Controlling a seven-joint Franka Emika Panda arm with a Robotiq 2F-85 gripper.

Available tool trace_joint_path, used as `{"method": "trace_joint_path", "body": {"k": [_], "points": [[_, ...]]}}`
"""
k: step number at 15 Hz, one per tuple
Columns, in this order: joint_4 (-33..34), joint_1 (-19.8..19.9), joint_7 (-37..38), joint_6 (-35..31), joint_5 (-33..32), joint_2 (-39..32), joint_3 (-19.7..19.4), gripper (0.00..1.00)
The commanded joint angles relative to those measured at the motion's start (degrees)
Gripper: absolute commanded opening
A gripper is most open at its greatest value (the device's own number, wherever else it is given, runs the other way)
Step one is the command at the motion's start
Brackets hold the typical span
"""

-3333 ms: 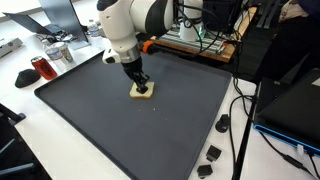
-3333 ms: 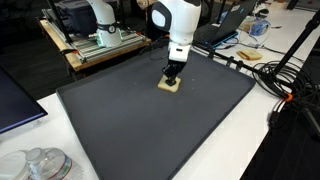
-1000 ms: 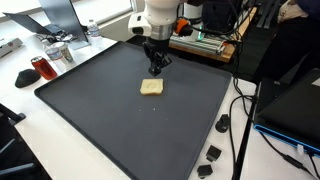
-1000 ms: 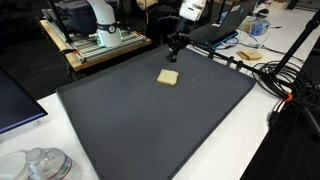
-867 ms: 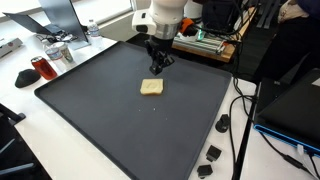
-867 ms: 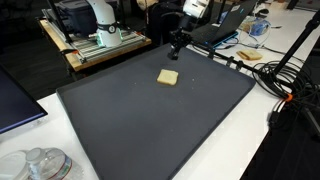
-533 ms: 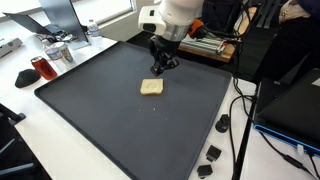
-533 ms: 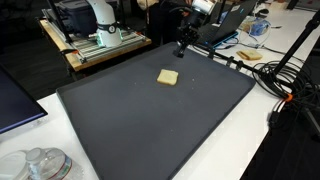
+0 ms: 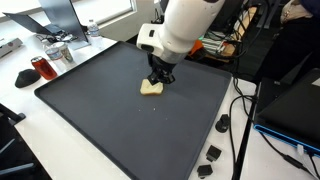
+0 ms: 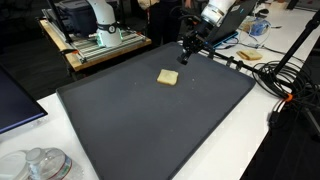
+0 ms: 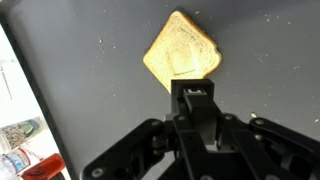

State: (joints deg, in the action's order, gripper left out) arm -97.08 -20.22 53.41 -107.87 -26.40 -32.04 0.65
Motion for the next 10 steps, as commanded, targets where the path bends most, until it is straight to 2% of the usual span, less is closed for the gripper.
{"method": "trace_joint_path", "body": {"k": [1,10], "points": [[9.2,-1.0,2.0,6.0,-0.1,-6.9,-1.3,0.05],[26.5,-2.0,6.8,20.0,1.8,-20.0,-2.9,0.05]]}}
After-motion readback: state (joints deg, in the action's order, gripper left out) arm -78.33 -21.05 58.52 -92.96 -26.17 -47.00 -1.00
